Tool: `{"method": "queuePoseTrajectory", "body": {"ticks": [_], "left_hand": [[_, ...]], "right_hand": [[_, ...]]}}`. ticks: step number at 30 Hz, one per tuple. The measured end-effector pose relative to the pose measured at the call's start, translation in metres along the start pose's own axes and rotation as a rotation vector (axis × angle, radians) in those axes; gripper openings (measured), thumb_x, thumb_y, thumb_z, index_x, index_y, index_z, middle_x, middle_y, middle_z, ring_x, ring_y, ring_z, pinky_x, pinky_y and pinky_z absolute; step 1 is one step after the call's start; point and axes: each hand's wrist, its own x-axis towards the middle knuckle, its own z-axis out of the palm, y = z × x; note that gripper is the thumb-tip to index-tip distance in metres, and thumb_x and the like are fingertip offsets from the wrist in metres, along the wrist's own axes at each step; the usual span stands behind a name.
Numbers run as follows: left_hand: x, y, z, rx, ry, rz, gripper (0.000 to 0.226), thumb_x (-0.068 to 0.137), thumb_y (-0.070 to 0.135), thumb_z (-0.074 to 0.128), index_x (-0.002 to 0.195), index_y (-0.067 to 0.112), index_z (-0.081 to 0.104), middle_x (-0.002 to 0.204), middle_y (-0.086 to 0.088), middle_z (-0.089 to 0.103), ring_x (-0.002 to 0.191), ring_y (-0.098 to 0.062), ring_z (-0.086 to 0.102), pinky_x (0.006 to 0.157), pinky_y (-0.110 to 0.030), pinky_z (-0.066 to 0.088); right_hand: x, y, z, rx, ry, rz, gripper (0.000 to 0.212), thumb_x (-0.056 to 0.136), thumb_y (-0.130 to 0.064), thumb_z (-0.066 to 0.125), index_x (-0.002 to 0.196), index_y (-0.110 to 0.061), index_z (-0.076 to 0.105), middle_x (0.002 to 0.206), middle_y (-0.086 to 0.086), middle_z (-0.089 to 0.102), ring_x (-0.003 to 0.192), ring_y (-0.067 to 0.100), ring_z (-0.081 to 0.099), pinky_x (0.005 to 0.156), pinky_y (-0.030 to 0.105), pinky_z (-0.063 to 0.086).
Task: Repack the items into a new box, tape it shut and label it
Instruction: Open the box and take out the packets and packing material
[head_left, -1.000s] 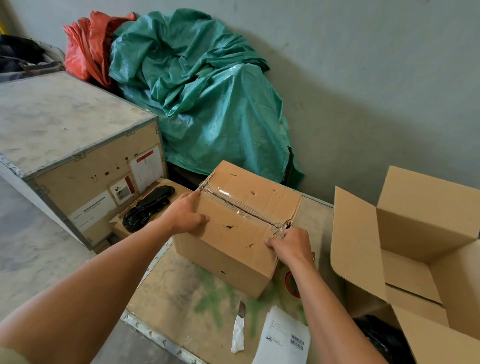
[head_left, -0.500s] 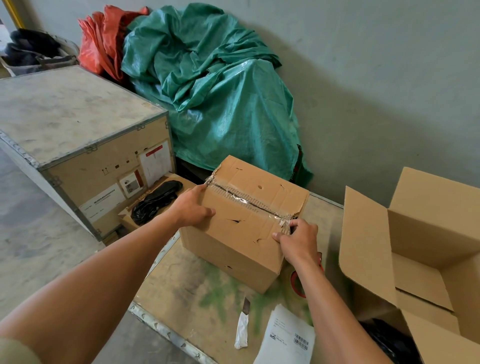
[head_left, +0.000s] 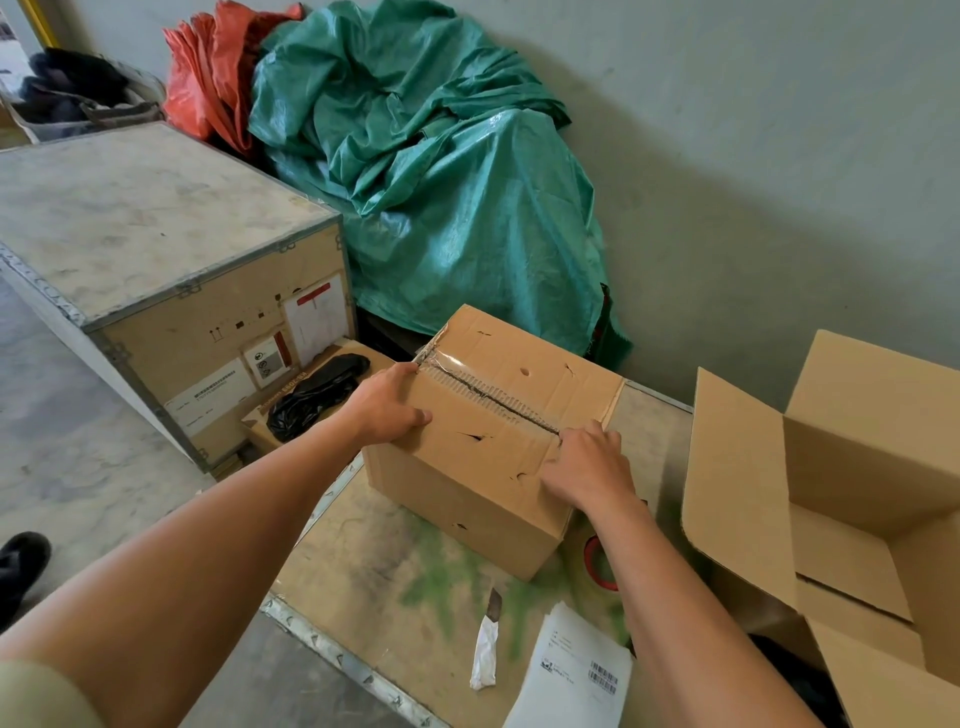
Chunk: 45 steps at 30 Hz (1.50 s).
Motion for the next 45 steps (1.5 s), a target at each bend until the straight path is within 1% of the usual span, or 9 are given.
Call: {"method": "queuePoseTrajectory", "body": {"ticks": [5, 10, 14, 16, 21, 24, 28, 37, 45], "left_hand": [[0.000, 0.001, -0.001, 0.010, -0.003, 0.002, 0.083, 0.090, 0.031, 0.074, 0.158, 0.022, 0.028, 0.150, -0.009, 0.044, 0.136, -0.031, 0.044, 0.111, -0.046, 0.038], [0.000, -0.001, -0.002, 0.003, -0.015, -0.006, 0.085, 0.090, 0.031, 0.075, 0.159, 0.024, 0.026, 0.151, -0.010, 0.043, 0.137, -0.032, 0.043, 0.111, -0.047, 0.037], [0.001, 0.000, -0.002, -0.045, -0.024, -0.030, 0.085, 0.089, 0.030, 0.075, 0.159, 0.028, 0.026, 0.150, -0.009, 0.043, 0.136, -0.032, 0.043, 0.112, -0.048, 0.038], [0.001, 0.001, -0.004, -0.095, -0.027, -0.059, 0.084, 0.089, 0.029, 0.075, 0.158, 0.031, 0.027, 0.148, -0.009, 0.044, 0.134, -0.032, 0.045, 0.109, -0.048, 0.040], [0.001, 0.002, -0.008, -0.294, -0.013, -0.096, 0.068, 0.089, 0.019, 0.075, 0.144, 0.034, 0.039, 0.128, -0.004, 0.051, 0.113, -0.026, 0.053, 0.090, -0.043, 0.047], [0.002, 0.001, -0.009, -0.402, 0.017, -0.103, 0.060, 0.087, 0.013, 0.075, 0.135, 0.035, 0.047, 0.127, -0.003, 0.052, 0.115, -0.027, 0.053, 0.099, -0.049, 0.047], [0.004, -0.004, -0.012, -0.569, 0.047, -0.122, 0.047, 0.088, 0.004, 0.071, 0.122, 0.034, 0.059, 0.125, -0.001, 0.057, 0.113, -0.027, 0.054, 0.102, -0.051, 0.043], [0.006, -0.007, -0.015, -0.665, 0.037, -0.163, 0.043, 0.083, 0.004, 0.075, 0.106, 0.041, 0.069, 0.123, -0.004, 0.062, 0.115, -0.031, 0.056, 0.106, -0.057, 0.043], [0.001, -0.010, -0.017, -0.737, 0.000, -0.178, 0.042, 0.085, 0.002, 0.073, 0.105, 0.039, 0.070, 0.123, -0.003, 0.064, 0.117, -0.031, 0.056, 0.108, -0.058, 0.041]], "right_hand": [[0.006, -0.007, -0.005, -0.013, -0.108, 0.042, 0.038, 0.087, -0.035, 0.061, 0.120, -0.015, 0.056, 0.138, 0.012, 0.044, 0.127, 0.032, 0.040, 0.098, 0.045, 0.047], [0.010, -0.003, -0.013, 0.147, -0.142, 0.090, 0.072, 0.076, -0.038, 0.083, 0.134, -0.015, 0.048, 0.139, 0.011, 0.042, 0.128, 0.032, 0.040, 0.104, 0.046, 0.044], [0.010, 0.002, -0.019, 0.268, -0.108, 0.081, 0.061, 0.074, -0.031, 0.087, 0.118, -0.021, 0.047, 0.128, 0.005, 0.047, 0.122, 0.028, 0.042, 0.103, 0.047, 0.044], [0.009, 0.006, -0.020, 0.338, -0.115, 0.084, 0.063, 0.074, -0.030, 0.089, 0.119, -0.023, 0.046, 0.120, 0.002, 0.048, 0.119, 0.025, 0.045, 0.102, 0.046, 0.045], [0.005, 0.013, -0.015, 0.461, -0.067, 0.061, 0.072, 0.069, -0.031, 0.094, 0.124, -0.026, 0.047, 0.126, 0.002, 0.055, 0.115, 0.022, 0.054, 0.093, 0.039, 0.051], [0.001, 0.015, -0.010, 0.493, 0.004, 0.035, 0.071, 0.068, -0.030, 0.094, 0.124, -0.027, 0.050, 0.128, -0.001, 0.056, 0.118, 0.021, 0.055, 0.095, 0.038, 0.052], [-0.011, 0.018, -0.005, 0.562, 0.066, 0.043, 0.079, 0.073, -0.030, 0.092, 0.137, -0.022, 0.048, 0.135, -0.002, 0.046, 0.125, 0.019, 0.052, 0.100, 0.035, 0.047], [-0.013, 0.017, -0.007, 0.483, 0.027, 0.052, 0.080, 0.074, -0.038, 0.090, 0.142, -0.019, 0.051, 0.137, 0.000, 0.055, 0.126, 0.020, 0.053, 0.101, 0.037, 0.047], [-0.023, 0.017, 0.003, 0.559, 0.103, 0.034, 0.069, 0.072, -0.035, 0.092, 0.124, -0.027, 0.047, 0.127, -0.005, 0.057, 0.116, 0.017, 0.055, 0.088, 0.029, 0.046]]}}
